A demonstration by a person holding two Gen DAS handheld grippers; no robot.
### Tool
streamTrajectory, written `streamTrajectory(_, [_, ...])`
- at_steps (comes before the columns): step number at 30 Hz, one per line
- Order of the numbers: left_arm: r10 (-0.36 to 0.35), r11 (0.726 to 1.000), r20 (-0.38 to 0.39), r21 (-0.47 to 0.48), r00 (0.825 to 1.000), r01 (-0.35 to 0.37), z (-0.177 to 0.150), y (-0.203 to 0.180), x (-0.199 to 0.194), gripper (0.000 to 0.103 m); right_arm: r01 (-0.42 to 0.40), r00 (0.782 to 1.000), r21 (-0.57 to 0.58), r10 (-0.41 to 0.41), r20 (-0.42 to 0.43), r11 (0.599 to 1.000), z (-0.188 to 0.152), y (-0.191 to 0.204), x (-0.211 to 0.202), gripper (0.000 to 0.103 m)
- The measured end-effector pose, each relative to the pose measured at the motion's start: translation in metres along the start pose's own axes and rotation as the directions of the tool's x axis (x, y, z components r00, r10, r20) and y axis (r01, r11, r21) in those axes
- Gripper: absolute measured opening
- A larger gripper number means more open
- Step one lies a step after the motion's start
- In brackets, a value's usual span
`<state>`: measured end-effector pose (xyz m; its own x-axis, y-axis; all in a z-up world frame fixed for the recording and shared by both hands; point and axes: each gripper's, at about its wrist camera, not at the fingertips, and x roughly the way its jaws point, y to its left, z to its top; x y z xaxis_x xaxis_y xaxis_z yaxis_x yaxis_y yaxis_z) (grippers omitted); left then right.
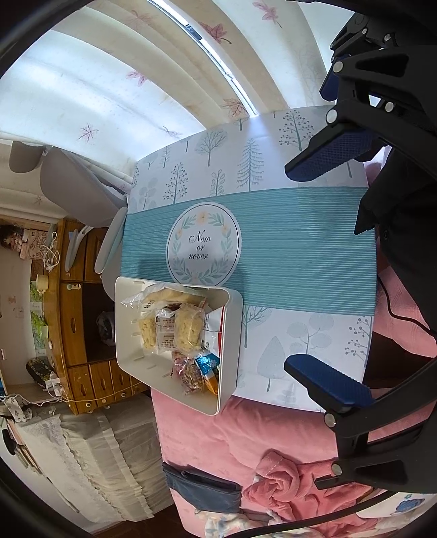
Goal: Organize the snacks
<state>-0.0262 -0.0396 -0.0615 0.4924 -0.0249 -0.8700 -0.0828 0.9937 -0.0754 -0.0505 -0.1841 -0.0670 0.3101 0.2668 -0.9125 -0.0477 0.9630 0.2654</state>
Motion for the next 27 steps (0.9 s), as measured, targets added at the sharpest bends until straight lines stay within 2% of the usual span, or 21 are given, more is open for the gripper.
streamTrajectory(27, [-0.019,0.999,-0.007,0.041,1.000,0.020,0.005,-0.014,0.005,0.102,0.009,1.000,0.019,-0.009,-0.007,1.000,0.000,-0.012,-0.002,0.100])
